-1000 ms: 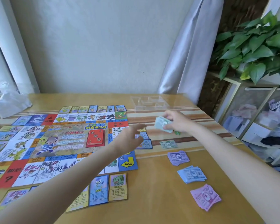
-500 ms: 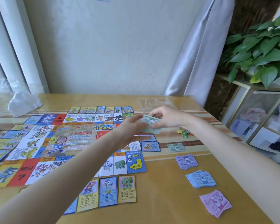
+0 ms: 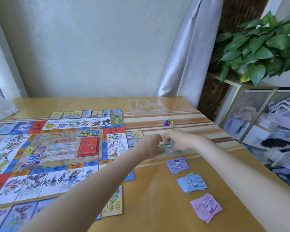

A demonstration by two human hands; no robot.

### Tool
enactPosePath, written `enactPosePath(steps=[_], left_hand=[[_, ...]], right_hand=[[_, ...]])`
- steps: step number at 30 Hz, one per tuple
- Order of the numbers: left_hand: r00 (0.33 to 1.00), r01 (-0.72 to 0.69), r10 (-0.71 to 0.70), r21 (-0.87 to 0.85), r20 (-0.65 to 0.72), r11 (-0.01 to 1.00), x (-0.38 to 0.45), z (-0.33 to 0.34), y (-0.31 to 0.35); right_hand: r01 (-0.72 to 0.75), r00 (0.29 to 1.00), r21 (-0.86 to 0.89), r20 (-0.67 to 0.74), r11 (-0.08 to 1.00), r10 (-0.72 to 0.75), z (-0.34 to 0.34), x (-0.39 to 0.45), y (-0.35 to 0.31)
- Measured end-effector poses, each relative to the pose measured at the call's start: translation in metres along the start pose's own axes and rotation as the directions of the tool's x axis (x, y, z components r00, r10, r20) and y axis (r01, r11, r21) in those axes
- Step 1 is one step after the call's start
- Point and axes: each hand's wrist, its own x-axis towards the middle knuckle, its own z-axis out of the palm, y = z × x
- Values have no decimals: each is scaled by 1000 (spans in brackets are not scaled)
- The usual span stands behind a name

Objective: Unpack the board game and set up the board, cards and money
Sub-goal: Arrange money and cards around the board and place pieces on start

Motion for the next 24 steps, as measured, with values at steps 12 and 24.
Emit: enactPosePath(steps=[12, 24], left_hand=[[998, -64, 67, 114, -22, 991, 17, -12, -12], [975, -119, 109, -40, -191, 992, 38, -20, -33]], right_hand=[[-76, 914, 247, -370, 966, 166, -28, 45, 30], [53, 923, 144, -385, 988, 7, -12, 95, 48]])
